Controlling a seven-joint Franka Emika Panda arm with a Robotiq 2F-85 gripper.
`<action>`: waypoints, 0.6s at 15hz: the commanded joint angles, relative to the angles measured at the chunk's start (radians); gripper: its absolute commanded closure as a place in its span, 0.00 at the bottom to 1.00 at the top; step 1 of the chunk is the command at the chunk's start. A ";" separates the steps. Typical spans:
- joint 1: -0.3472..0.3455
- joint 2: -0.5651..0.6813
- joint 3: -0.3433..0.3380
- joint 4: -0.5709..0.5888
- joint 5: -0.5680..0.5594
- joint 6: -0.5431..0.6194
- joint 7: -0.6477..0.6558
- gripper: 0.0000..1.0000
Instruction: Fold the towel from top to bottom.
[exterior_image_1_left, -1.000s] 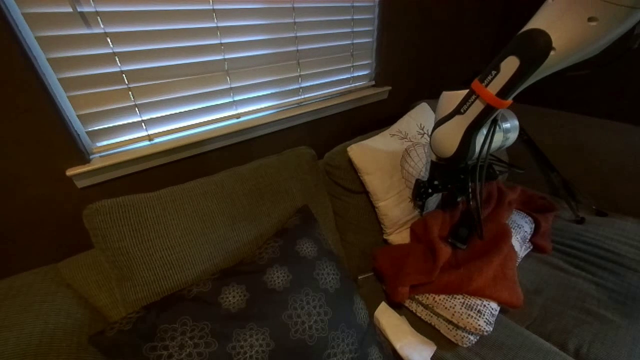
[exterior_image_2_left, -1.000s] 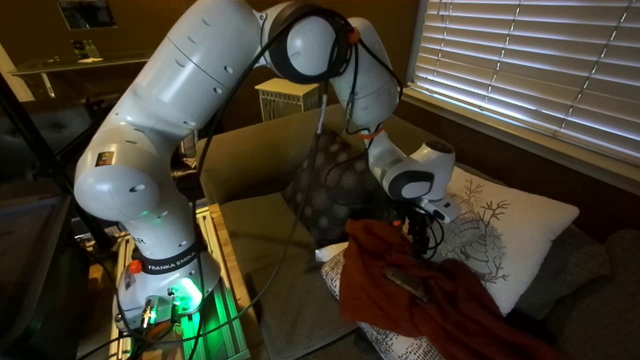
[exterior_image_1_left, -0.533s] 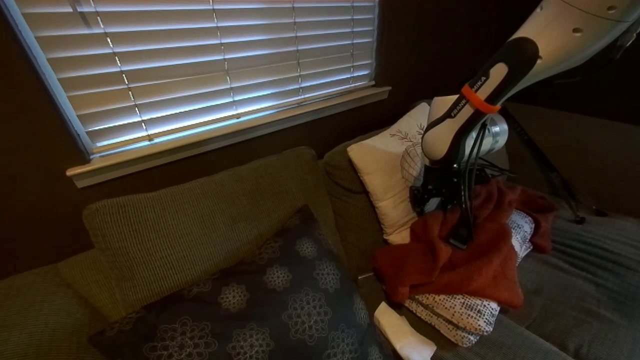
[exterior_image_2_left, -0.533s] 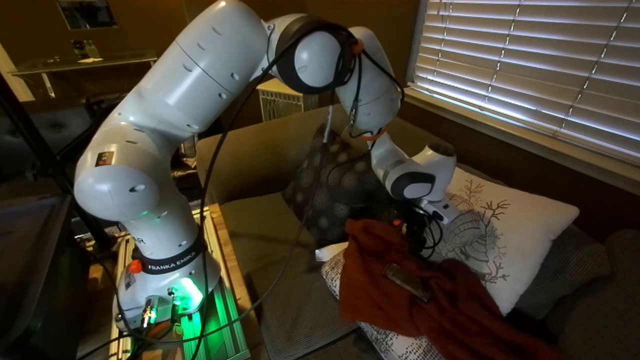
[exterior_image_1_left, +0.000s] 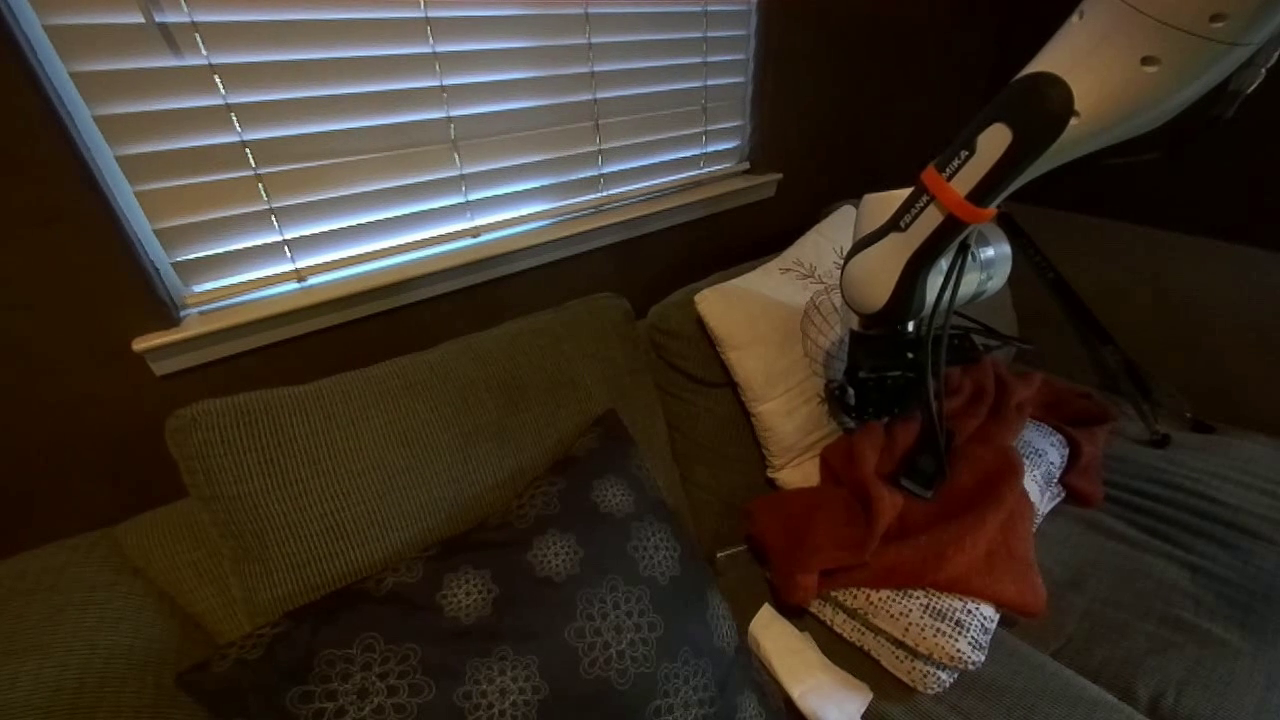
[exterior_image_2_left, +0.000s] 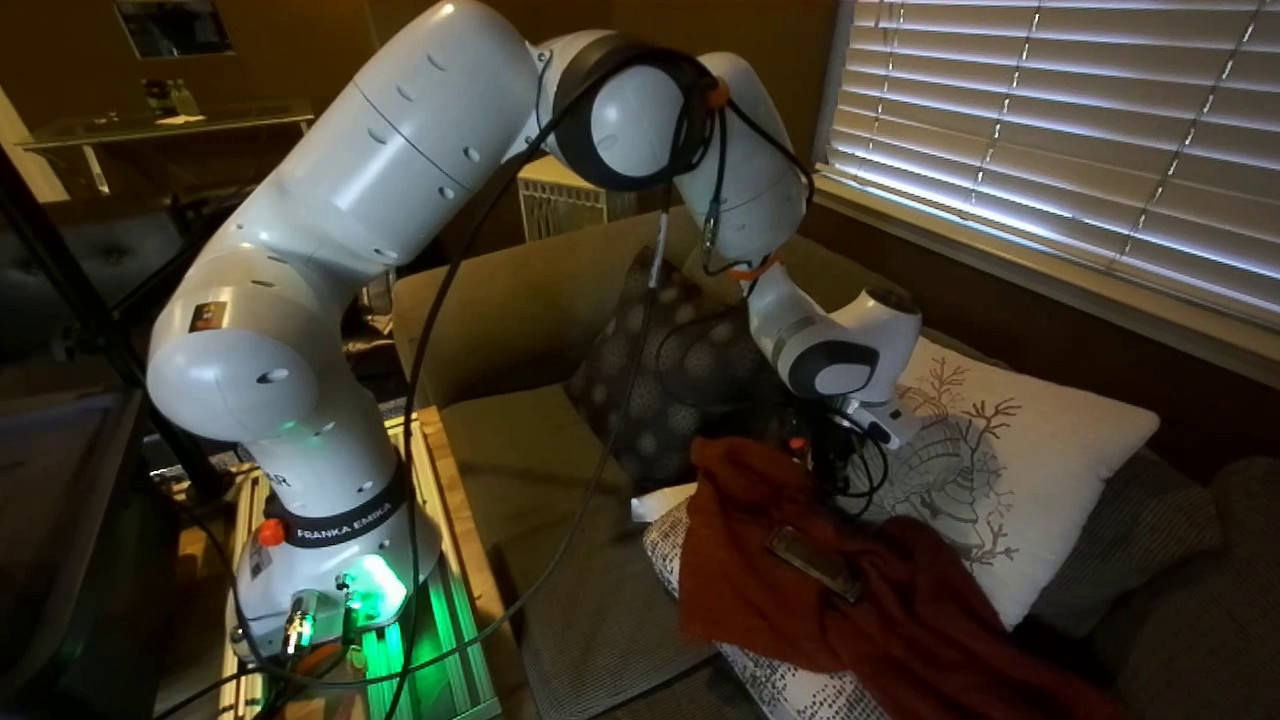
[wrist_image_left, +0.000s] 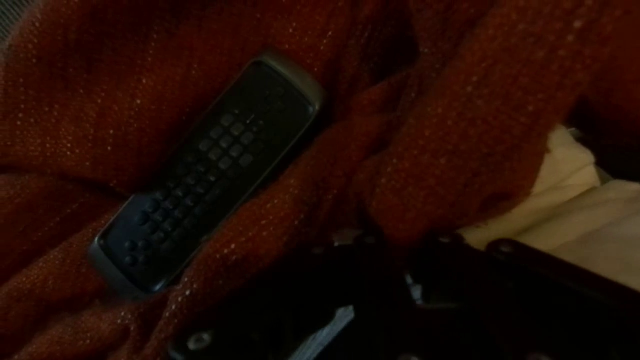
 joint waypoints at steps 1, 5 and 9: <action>-0.012 -0.013 0.008 -0.002 0.033 -0.018 -0.035 1.00; -0.016 -0.040 0.010 -0.039 0.036 -0.001 -0.044 0.99; 0.010 -0.110 -0.005 -0.136 0.023 0.035 -0.037 0.99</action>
